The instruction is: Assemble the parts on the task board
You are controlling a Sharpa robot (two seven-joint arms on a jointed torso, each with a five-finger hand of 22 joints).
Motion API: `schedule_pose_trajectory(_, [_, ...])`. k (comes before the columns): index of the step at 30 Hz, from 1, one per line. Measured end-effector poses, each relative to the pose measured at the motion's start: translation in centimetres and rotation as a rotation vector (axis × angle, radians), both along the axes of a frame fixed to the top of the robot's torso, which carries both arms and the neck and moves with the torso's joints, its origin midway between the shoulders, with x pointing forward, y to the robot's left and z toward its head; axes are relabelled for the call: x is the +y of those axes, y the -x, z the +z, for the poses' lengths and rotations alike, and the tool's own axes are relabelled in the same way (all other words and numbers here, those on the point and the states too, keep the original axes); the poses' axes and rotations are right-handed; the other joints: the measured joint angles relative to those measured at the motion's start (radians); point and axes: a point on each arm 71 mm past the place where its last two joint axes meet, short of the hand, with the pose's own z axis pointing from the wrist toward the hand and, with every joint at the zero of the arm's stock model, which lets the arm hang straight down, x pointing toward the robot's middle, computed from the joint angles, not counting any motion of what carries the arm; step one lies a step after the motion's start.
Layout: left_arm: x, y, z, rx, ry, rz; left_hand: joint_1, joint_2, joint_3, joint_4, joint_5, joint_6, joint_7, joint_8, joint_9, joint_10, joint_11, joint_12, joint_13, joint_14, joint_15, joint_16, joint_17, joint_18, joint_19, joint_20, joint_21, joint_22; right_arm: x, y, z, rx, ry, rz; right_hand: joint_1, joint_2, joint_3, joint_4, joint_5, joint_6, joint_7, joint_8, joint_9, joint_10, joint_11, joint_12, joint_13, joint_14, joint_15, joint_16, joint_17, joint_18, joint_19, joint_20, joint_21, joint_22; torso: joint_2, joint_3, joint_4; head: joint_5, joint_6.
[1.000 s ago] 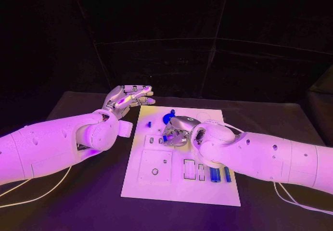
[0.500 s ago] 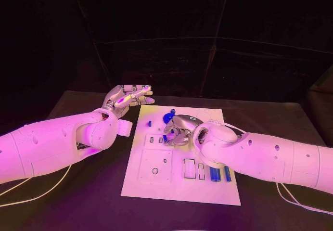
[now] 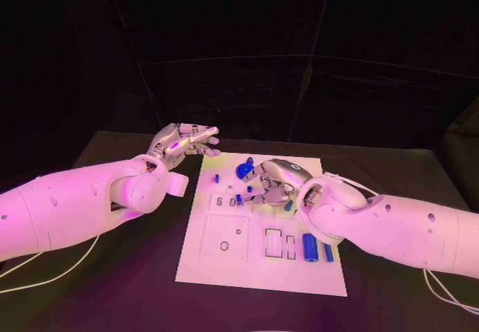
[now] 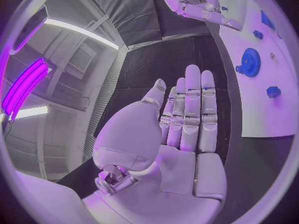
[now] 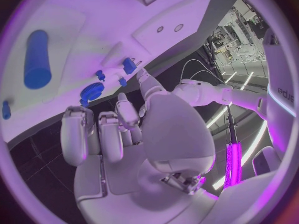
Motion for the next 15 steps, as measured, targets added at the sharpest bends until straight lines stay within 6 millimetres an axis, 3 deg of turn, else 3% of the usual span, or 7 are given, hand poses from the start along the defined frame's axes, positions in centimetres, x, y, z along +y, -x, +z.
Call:
schedule_pose_trajectory(4, [-0.1, 0.0, -0.2, 0.014, -0.067, -0.039, -0.032, -0.008, -0.015, 0.019, 0.0, 0.053, -0.041, 0.015, 0.009, 0.103, -0.044, 0.047, 0.023, 0.05, -0.041, 0.165, 0.12, 0.0, 0.112, -0.051, 0.073, 0.037, -1.5, 0.2, 1.2, 0.0, -0.055, 0.035, 0.021, 0.021, 0.003, -0.003, 0.015, 0.013, -0.005, 0.01, 0.001, 0.0, 0.0, 0.0, -0.006, 0.0, 0.0, 0.0, 0.0, 0.0, 0.0, 0.0, 0.0, 0.001, -0.003, 0.0016, 0.0, 0.002, 0.001])
schedule_pose_trajectory(6, [-0.2, -0.1, -0.3, 0.043, -0.114, -0.073, -0.062, -0.004, -0.023, 0.045, 0.0, 0.057, -0.045, 0.015, 0.011, 0.124, -0.054, 0.073, 0.042, 0.053, -0.053, 0.387, 0.325, 0.0, 0.151, -0.065, 0.107, 0.057, -2.5, 0.1, 2.1, 0.004, -0.089, 0.039, 0.023, 0.023, 0.003, -0.003, 0.02, 0.014, -0.005, 0.011, 0.001, 0.0, 0.0, -0.001, -0.01, 0.0, 0.0, 0.0, 0.0, 0.0, 0.0, 0.0, 0.0, 0.001, -0.006, 0.0027, 0.0, 0.004, 0.001])
schedule_pose_trajectory(8, [-0.3, -0.4, 0.0, 0.083, -0.176, -0.114, -0.112, 0.009, -0.04, 0.087, -0.003, 0.056, -0.046, 0.016, 0.015, 0.13, -0.052, 0.106, 0.07, 0.052, -0.055, 0.604, 0.535, 0.0, 0.186, -0.076, 0.145, 0.079, -3.8, -0.2, 3.1, 0.008, -0.119, 0.028, 0.023, 0.023, 0.003, -0.003, 0.026, 0.014, -0.005, 0.011, 0.002, -0.004, -0.004, -0.007, -0.014, 0.0, 0.0, 0.0, 0.0, 0.0, 0.0, 0.0, 0.0, 0.001, -0.008, 0.0038, 0.0, 0.004, 0.0])
schedule_pose_trajectory(9, [-0.4, -0.6, 0.1, 0.101, -0.206, -0.133, -0.119, 0.007, -0.05, 0.103, -0.003, 0.05, -0.051, 0.028, 0.022, 0.124, -0.058, 0.15, 0.107, 0.053, -0.061, 0.798, 0.731, 0.0, 0.223, -0.089, 0.189, 0.106, -4.5, -0.4, 3.5, 0.009, -0.132, 0.019, 0.028, 0.028, 0.003, -0.003, 0.029, 0.014, -0.005, 0.011, 0.002, -0.005, -0.002, -0.007, -0.017, 0.0, 0.0, 0.0, 0.0, 0.0, 0.0, 0.0, 0.0, 0.001, -0.009, 0.0043, -0.0001, 0.004, -0.002])
schedule_pose_trajectory(11, [-0.7, -0.8, 0.2, 0.139, -0.269, -0.171, -0.117, 0.009, -0.058, 0.116, -0.003, 0.04, -0.062, 0.054, 0.037, 0.097, -0.071, 0.233, 0.179, 0.052, -0.074, 0.991, 0.944, 0.0, 0.249, -0.098, 0.255, 0.15, -5.7, -0.8, 4.3, 0.011, -0.155, -0.004, 0.028, 0.028, 0.003, -0.003, 0.03, 0.014, -0.005, 0.011, 0.002, -0.007, 0.0, -0.007, -0.019, 0.0, 0.0, -0.002, 0.0, 0.0, 0.0, 0.0, 0.0, 0.001, -0.012, 0.0057, -0.0009, 0.003, -0.004])
schedule_pose_trajectory(14, [-1.0, -1.0, 0.1, 0.205, -0.385, -0.228, -0.122, 0.013, -0.081, 0.154, -0.003, 0.017, -0.062, 0.111, 0.069, 0.019, -0.07, 0.391, 0.309, 0.054, -0.075, 1.145, 1.019, 0.0, 0.227, -0.105, 0.354, 0.228, -7.4, -1.3, 5.1, 0.023, -0.19, -0.042, 0.028, 0.028, 0.003, -0.003, 0.05, 0.014, -0.004, 0.011, 0.002, -0.008, -0.001, -0.012, -0.023, 0.0, 0.0, -0.005, 0.0, 0.0, 0.0, 0.0, 0.0, 0.001, -0.016, 0.0081, -0.0035, 0.005, -0.009])
schedule_pose_trajectory(15, [-1.2, -1.1, 0.2, 0.226, -0.436, -0.247, -0.122, 0.013, -0.091, 0.172, -0.003, 0.0, -0.066, 0.138, 0.085, -0.022, -0.069, 0.453, 0.361, 0.053, -0.074, 1.169, 1.023, 0.0, 0.224, -0.107, 0.434, 0.315, -8.0, -1.5, 5.3, 0.028, -0.202, -0.058, 0.028, 0.028, 0.003, -0.003, 0.059, 0.014, -0.005, 0.014, 0.002, -0.011, -0.004, -0.012, -0.024, 0.0, 0.0, -0.005, 0.0, 0.0, 0.0, 0.0, 0.0, 0.001, -0.018, 0.0088, -0.0044, 0.006, -0.01])
